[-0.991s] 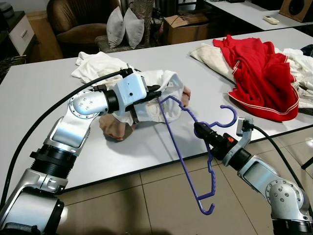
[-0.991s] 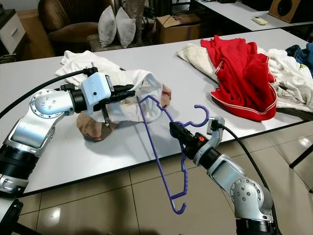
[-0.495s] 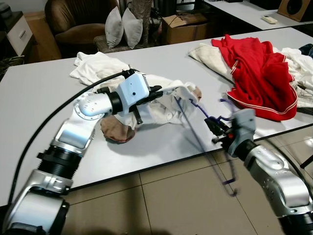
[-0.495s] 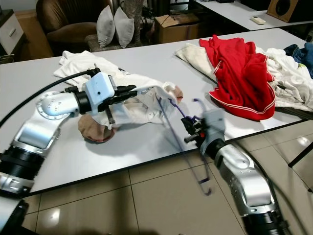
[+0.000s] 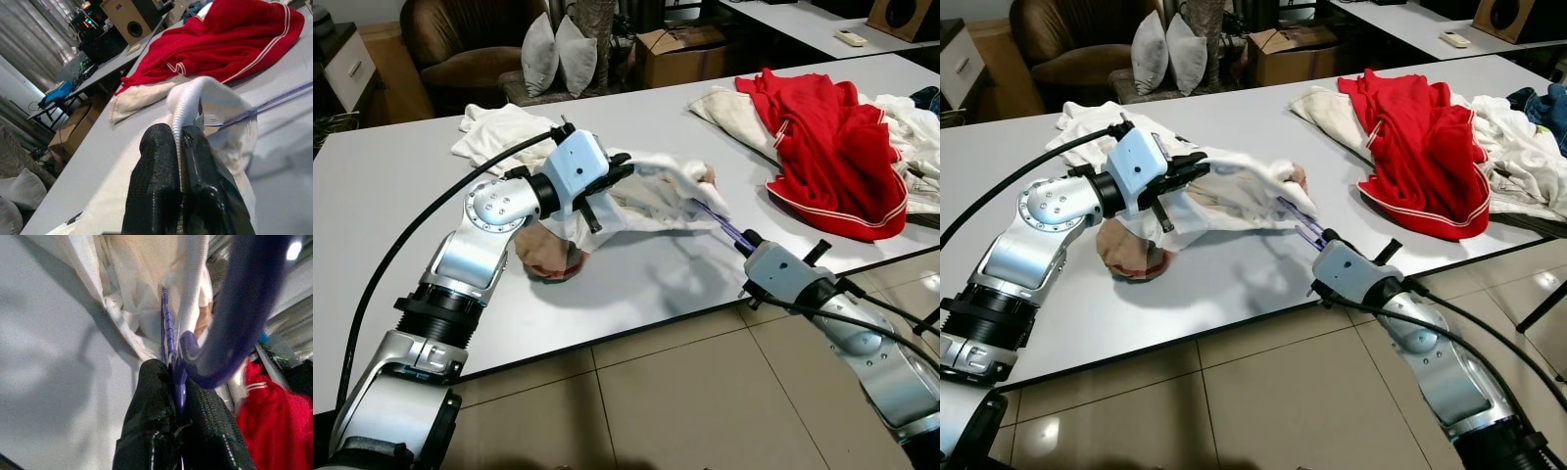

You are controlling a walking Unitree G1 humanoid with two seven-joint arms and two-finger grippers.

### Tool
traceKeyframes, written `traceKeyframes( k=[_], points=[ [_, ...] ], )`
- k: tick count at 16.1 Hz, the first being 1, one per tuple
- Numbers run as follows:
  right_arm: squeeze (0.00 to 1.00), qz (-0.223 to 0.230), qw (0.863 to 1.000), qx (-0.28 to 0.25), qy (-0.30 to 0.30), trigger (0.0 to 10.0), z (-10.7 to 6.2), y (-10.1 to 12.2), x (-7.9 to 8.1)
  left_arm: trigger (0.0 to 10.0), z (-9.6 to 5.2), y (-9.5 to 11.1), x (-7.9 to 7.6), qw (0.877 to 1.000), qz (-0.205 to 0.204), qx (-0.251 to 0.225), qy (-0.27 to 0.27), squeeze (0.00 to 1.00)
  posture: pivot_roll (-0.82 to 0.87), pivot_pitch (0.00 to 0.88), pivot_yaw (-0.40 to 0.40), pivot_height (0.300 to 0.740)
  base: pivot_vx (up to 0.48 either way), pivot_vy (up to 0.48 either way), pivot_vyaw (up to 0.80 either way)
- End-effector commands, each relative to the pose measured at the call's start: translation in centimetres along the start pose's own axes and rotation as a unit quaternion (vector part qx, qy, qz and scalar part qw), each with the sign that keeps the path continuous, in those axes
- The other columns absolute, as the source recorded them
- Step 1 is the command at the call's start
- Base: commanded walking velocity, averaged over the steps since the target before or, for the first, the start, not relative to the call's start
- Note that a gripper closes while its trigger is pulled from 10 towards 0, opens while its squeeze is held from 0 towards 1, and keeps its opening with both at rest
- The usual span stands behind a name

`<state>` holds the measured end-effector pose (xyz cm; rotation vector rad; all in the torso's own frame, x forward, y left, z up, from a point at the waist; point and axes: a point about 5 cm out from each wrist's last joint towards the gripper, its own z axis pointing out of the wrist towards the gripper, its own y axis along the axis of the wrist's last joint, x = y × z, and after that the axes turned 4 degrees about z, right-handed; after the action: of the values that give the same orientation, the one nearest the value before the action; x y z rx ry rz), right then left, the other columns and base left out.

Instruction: Hang hanger

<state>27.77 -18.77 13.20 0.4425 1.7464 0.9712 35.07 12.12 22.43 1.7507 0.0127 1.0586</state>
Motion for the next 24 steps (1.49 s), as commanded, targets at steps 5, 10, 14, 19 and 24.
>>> traceKeyframes(
  k=[5, 10, 14, 19, 24],
  points=[
    [0.0, 0.568, 0.81, -0.147, 0.025, 10.0, 1.8, 2.9, 0.9, 0.0, -0.1, -1.2, -2.0, 0.997, 0.012, 0.024, -0.074, 0.0, -0.22, 0.0, 0.075, 0.74, 0.0, 0.0, 0.0],
    [0.0, 0.601, 0.786, 0.001, 0.146, 10.0, 2.6, 1.1, 4.5, 0.0, -0.5, -0.4, -0.9, 0.999, 0.007, -0.001, -0.039, 0.0, -0.19, 0.0, 0.05, 0.74, 0.0, 0.0, 0.0],
    [0.0, 0.682, 0.719, -0.035, 0.133, 10.0, 2.9, 1.2, 2.9, 0.0, -0.5, 0.0, -1.6, 0.997, -0.001, -0.015, -0.07, 0.0, -0.2, 0.0, 0.052, 0.74, 0.0, 0.0, 0.0],
    [0.0, 0.782, 0.607, -0.139, 0.039, 10.0, 4.6, 1.3, 0.0, 0.0, -1.4, -1.1, -3.0, 0.99, 0.007, 0.028, -0.138, 0.0, -0.2, 0.0, 0.053, 0.74, 0.0, 0.0, 0.0],
    [0.0, 0.862, 0.47, -0.17, -0.083, 10.0, 8.0, 1.0, 0.5, 0.0, -1.5, -1.7, -3.8, 0.986, 0.0, 0.052, -0.161, 0.0, -0.19, 0.0, 0.051, 0.74, 0.0, 0.0, 0.0]
  ],
)
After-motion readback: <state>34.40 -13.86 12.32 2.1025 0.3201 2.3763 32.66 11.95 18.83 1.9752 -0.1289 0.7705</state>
